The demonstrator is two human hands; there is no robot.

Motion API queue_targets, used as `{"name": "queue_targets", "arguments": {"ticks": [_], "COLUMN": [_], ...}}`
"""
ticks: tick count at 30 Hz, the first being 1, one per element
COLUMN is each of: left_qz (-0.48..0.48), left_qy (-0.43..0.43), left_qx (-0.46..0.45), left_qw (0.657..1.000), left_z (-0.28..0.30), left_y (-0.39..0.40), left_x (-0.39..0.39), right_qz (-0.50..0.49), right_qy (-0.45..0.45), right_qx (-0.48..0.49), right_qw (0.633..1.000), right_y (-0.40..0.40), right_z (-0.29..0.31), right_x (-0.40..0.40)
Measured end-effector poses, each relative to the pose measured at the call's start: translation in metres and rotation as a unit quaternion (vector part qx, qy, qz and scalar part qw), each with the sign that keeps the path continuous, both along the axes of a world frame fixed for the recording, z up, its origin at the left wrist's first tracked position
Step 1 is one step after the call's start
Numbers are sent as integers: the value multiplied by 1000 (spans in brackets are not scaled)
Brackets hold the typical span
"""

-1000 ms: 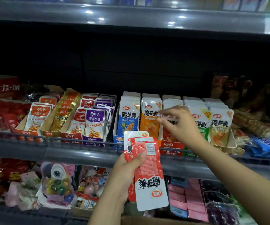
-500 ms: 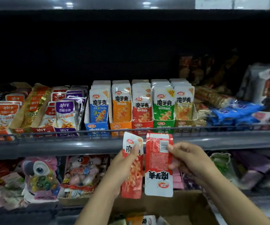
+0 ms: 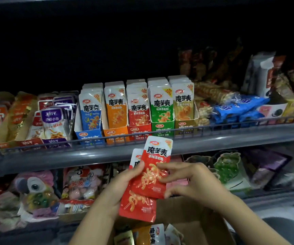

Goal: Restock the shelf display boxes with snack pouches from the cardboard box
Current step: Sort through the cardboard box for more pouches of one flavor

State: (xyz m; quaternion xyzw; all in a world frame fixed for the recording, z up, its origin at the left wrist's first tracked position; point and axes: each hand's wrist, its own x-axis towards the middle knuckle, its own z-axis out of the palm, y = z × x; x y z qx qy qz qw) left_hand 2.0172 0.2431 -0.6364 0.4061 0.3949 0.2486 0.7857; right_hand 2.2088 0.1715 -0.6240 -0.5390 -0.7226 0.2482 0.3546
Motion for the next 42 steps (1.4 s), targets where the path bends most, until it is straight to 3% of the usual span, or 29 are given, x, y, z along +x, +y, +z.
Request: {"name": "queue_targets", "arguments": {"ticks": [3, 8, 13, 18, 23, 28, 35, 42], "left_qz": [-7, 1, -9, 47, 124, 187, 261, 216], "left_qy": [31, 22, 44, 74, 68, 32, 41, 261], "left_qx": [43, 82, 73, 164, 173, 231, 363, 458], "left_qw": [999, 996, 996, 983, 975, 954, 894, 822], "left_z": [-3, 2, 2, 5, 18, 59, 112, 83], "left_y": [-2, -9, -15, -15, 6, 54, 119, 151], "left_x": [0, 5, 10, 14, 9, 19, 51, 61], "right_qz": [-11, -151, -115, -58, -40, -77, -147, -202], "right_qy": [-3, 118, 84, -5, 36, -96, -253, -320], "right_qx": [21, 61, 32, 81, 102, 146, 177, 227], "right_qw": [1000, 980, 989, 995, 993, 982, 940, 897], "right_y": [1, 11, 23, 35, 44, 70, 100, 110], "right_z": [-3, -7, -18, -17, -8, -3, -17, -28], "right_x": [1, 4, -4, -10, -5, 4, 12, 4]}}
